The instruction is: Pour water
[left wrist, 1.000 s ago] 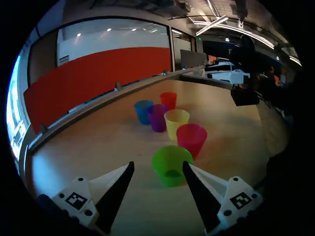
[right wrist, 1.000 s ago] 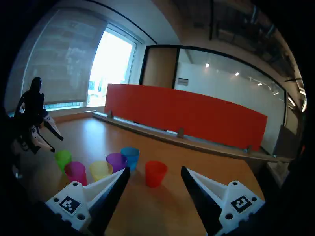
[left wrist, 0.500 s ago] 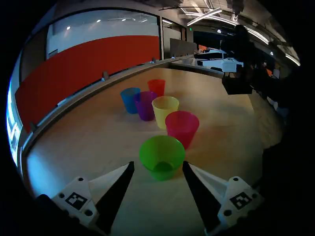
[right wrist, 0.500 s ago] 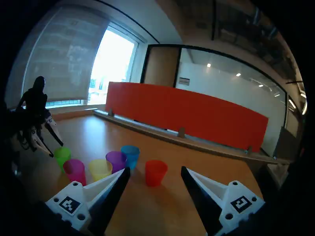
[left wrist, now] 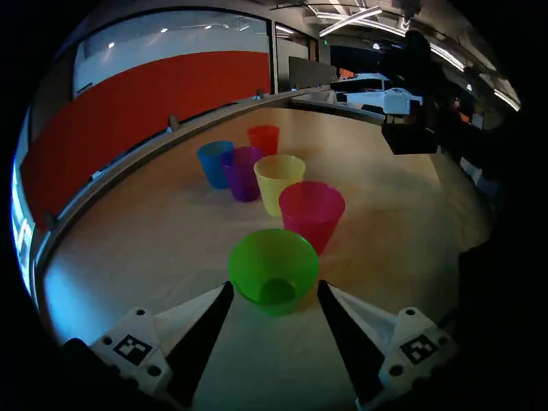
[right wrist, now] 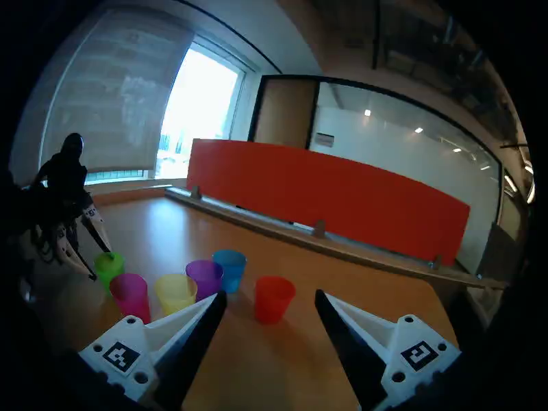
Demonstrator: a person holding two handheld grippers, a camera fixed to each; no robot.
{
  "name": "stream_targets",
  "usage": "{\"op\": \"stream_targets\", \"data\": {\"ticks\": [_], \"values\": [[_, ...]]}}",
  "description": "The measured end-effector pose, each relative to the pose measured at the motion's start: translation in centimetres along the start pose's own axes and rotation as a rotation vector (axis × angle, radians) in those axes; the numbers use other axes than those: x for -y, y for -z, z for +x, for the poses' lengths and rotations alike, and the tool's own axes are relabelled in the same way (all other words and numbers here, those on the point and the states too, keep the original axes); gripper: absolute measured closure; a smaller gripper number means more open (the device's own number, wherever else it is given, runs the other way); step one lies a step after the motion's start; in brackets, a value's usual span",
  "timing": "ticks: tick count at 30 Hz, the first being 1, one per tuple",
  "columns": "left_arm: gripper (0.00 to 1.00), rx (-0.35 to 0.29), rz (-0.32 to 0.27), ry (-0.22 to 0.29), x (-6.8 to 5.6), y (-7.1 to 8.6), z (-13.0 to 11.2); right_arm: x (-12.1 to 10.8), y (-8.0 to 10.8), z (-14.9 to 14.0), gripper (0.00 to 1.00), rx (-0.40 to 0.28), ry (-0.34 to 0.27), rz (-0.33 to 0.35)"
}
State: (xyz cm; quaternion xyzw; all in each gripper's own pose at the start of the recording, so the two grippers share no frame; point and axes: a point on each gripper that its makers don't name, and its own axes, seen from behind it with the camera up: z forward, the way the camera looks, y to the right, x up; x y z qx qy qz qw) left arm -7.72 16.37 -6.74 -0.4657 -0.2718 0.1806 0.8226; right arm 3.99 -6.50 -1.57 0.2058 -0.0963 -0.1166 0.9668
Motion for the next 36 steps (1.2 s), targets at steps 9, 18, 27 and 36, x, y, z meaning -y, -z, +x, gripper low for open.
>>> {"op": "stream_targets", "data": {"ticks": [9,18,27,36], "values": [[0.09,0.002,0.001,-0.006,0.2,-1.0,0.2,0.1,-0.1,-0.3,0.0,0.006,0.003,0.003],[0.09,-0.005,0.004,0.003,0.4,-1.4,0.3,0.1,-0.2,-0.7,0.0,0.011,0.0,0.002],[0.09,-0.008,0.015,-0.016,0.5,-2.0,0.4,0.3,-0.3,-0.9,0.0,0.016,0.004,0.005],[0.09,-0.021,0.047,-0.033,1.2,-2.3,0.6,0.5,-0.4,-1.2,0.0,0.022,0.018,0.006]]}}
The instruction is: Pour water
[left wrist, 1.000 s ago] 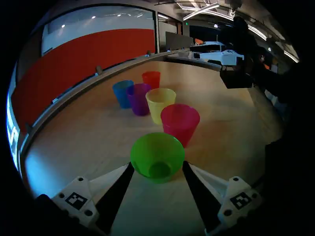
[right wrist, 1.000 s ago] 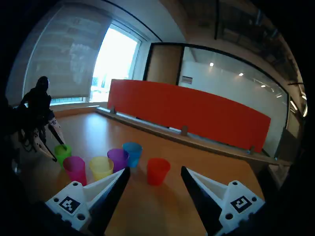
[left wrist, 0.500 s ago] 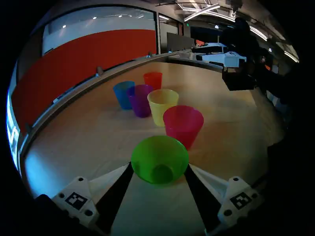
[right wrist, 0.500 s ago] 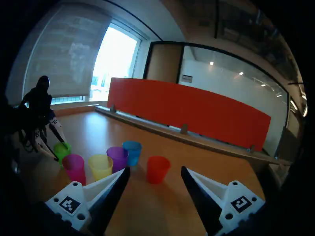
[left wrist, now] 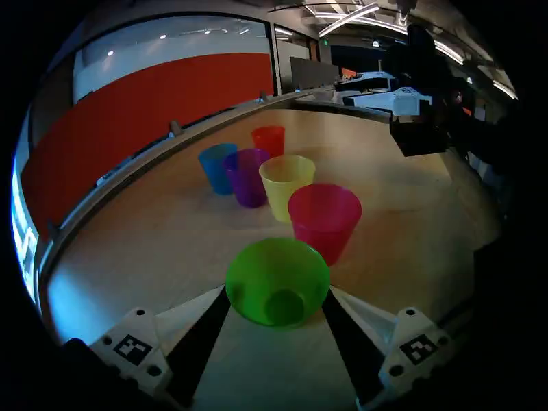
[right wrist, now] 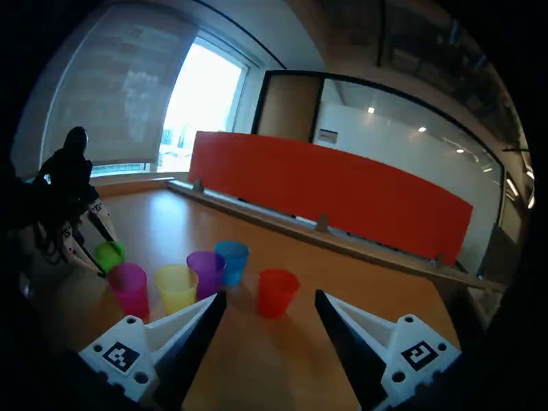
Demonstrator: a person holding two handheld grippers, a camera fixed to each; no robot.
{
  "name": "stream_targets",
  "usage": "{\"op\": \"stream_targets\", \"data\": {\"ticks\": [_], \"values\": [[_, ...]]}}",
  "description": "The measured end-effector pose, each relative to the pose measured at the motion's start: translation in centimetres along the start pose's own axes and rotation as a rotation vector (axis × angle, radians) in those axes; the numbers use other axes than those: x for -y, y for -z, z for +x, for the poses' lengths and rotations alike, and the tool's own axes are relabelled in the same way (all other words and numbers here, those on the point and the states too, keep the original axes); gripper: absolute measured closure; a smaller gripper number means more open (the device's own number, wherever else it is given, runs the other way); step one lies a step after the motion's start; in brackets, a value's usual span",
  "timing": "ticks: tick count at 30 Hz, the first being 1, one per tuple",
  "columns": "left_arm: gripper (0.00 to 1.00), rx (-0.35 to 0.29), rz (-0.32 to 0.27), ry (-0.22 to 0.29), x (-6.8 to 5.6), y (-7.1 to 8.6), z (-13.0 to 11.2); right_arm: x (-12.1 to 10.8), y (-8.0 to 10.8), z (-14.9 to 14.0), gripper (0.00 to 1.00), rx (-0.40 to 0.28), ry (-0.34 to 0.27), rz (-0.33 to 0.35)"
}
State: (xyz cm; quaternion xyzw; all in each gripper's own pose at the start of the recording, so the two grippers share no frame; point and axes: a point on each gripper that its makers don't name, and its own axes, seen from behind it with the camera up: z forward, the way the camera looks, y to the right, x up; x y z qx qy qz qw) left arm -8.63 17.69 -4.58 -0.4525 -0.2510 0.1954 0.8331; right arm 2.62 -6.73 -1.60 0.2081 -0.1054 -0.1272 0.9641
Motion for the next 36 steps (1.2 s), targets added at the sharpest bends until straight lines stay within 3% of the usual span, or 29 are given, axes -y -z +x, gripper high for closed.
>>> {"op": "stream_targets", "data": {"ticks": [6,14,24,36], "values": [[0.15,-0.008,0.01,0.009,-0.1,0.2,0.1,0.1,0.0,-0.1,0.0,0.0,-0.006,-0.001],[0.14,-0.035,0.024,0.027,-0.1,0.9,0.8,0.0,0.0,-0.1,0.0,-0.002,-0.01,-0.002],[0.14,-0.091,0.069,0.072,0.0,2.9,2.7,0.4,-0.5,0.3,0.0,-0.008,-0.005,0.007],[0.14,-0.183,0.131,0.091,0.0,5.5,5.8,1.4,-1.8,1.2,0.0,-0.004,0.015,0.034]]}}
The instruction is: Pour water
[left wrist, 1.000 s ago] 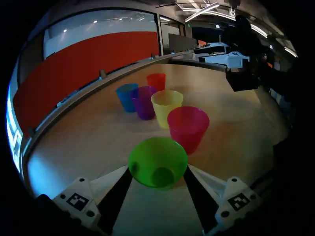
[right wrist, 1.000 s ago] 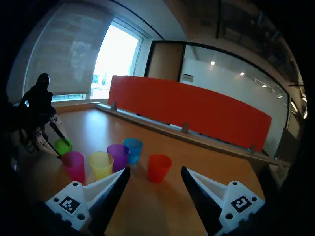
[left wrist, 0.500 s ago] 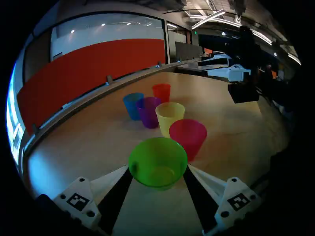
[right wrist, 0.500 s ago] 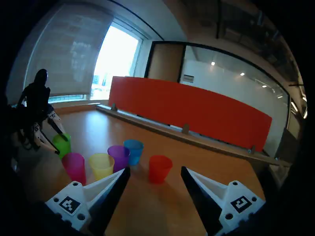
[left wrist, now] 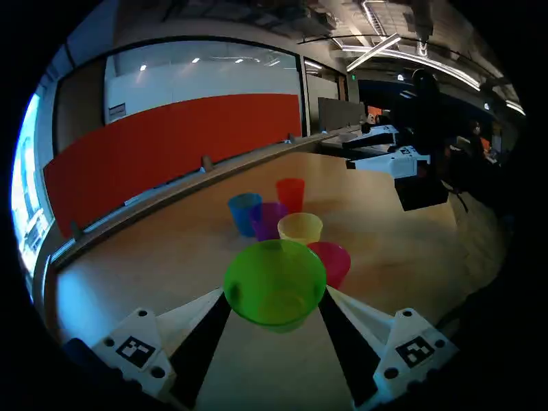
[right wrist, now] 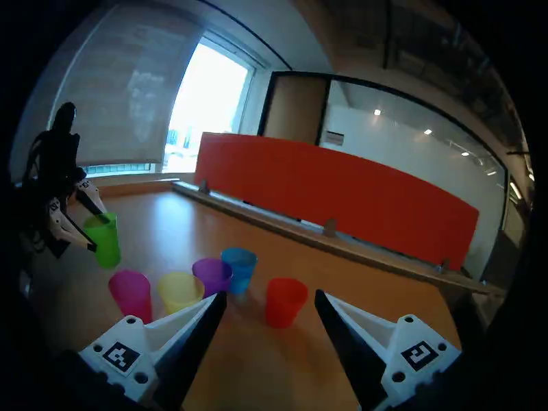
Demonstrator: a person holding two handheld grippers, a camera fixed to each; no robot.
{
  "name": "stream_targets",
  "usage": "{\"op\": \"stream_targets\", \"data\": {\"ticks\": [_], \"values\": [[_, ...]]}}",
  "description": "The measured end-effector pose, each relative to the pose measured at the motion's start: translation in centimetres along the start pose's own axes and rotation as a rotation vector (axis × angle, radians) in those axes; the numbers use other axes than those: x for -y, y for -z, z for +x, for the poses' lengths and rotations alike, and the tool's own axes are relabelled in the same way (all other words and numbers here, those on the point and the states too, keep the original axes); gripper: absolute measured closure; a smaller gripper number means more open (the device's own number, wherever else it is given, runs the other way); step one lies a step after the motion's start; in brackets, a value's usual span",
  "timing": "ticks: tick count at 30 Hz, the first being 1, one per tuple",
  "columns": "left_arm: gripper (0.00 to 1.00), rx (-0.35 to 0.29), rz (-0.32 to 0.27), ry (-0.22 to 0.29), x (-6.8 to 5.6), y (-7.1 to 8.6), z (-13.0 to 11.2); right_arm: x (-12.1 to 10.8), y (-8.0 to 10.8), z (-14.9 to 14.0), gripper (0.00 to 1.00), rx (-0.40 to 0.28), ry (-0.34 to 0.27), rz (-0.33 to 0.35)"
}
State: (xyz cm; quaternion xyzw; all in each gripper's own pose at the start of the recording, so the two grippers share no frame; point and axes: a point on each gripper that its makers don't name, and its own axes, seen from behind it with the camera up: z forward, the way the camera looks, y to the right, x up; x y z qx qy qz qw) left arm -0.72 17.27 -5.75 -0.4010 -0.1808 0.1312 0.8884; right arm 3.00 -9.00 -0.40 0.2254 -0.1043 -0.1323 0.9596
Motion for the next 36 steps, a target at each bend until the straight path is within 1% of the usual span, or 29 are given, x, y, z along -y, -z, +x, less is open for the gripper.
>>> {"op": "stream_targets", "data": {"ticks": [8,14,24,29,36], "values": [[0.14,-0.03,0.022,0.002,-0.3,0.9,1.1,1.0,-1.8,0.3,0.0,0.02,0.019,0.035],[0.14,-0.057,0.035,0.003,-0.5,1.6,1.9,1.1,-3.8,0.5,0.0,0.038,0.015,0.054],[0.15,-0.103,0.058,0.011,-0.5,2.9,3.1,0.6,-8.0,1.0,0.0,0.083,0.016,0.088],[0.15,-0.105,0.064,0.029,-0.4,3.3,2.9,1.0,-10.0,0.8,0.0,0.113,0.02,0.116],[0.15,-0.112,0.072,0.059,0.1,3.7,2.6,2.0,-13.0,0.7,0.0,0.16,0.024,0.162]]}}
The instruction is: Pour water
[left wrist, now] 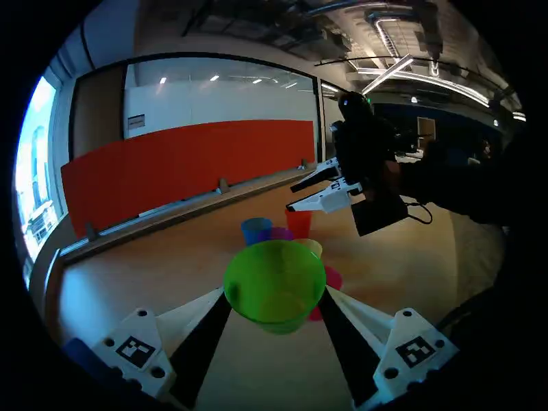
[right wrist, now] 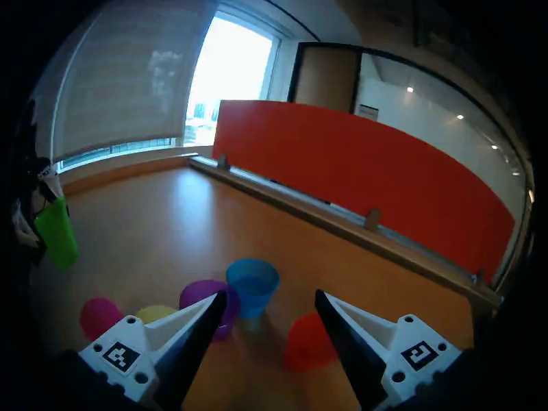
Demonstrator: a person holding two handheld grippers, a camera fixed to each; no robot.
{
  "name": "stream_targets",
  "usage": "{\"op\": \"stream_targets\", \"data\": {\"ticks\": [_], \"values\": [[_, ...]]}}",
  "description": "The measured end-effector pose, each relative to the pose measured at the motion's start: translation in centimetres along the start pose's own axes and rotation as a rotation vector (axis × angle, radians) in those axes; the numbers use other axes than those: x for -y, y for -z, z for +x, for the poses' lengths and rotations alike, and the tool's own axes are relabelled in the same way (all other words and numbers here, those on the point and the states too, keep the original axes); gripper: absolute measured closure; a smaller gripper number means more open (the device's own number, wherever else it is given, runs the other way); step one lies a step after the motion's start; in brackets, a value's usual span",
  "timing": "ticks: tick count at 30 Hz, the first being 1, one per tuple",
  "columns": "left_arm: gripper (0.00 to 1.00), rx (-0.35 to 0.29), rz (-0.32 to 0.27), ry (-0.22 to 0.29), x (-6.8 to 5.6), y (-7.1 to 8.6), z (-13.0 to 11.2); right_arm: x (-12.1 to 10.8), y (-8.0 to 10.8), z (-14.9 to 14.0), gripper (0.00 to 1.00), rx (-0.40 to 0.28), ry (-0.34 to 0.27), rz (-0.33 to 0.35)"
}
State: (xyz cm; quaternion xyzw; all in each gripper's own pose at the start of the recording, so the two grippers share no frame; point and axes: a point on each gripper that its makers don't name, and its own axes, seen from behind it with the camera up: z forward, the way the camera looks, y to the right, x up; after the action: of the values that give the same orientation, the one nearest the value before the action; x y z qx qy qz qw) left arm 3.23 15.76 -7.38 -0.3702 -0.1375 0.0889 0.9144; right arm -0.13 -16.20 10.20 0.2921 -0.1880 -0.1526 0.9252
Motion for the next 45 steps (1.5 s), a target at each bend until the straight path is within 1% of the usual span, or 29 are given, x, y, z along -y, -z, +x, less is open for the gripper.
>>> {"op": "stream_targets", "data": {"ticks": [3,8,12,18,21,27,35,45], "values": [[0.15,-0.005,-0.003,0.009,0.0,0.1,0.0,0.4,-1.3,0.1,0.0,0.025,0.004,0.023],[0.15,-0.011,0.001,0.009,0.2,0.2,0.0,1.0,-3.3,0.4,0.0,0.056,0.002,0.06],[0.15,-0.014,0.003,0.004,0.3,0.4,0.0,1.3,-4.8,0.5,0.0,0.093,-0.025,0.088],[0.15,-0.005,0.003,-0.001,0.4,0.3,-0.3,1.6,-6.7,1.0,0.0,0.13,-0.072,0.114],[0.15,0.003,-0.001,-0.002,0.4,0.2,-0.5,1.6,-7.4,0.8,0.0,0.149,-0.081,0.122],[0.15,0.004,0.0,-0.006,0.7,0.2,-0.5,2.0,-8.3,0.0,0.0,0.184,-0.065,0.129],[0.15,-0.002,-0.005,0.0,0.7,0.1,-0.5,2.4,-9.0,-0.7,0.0,0.232,-0.04,0.131],[0.15,-0.005,-0.005,-0.001,0.9,0.2,-0.7,2.7,-9.7,-1.8,0.0,0.294,-0.048,0.125]]}}
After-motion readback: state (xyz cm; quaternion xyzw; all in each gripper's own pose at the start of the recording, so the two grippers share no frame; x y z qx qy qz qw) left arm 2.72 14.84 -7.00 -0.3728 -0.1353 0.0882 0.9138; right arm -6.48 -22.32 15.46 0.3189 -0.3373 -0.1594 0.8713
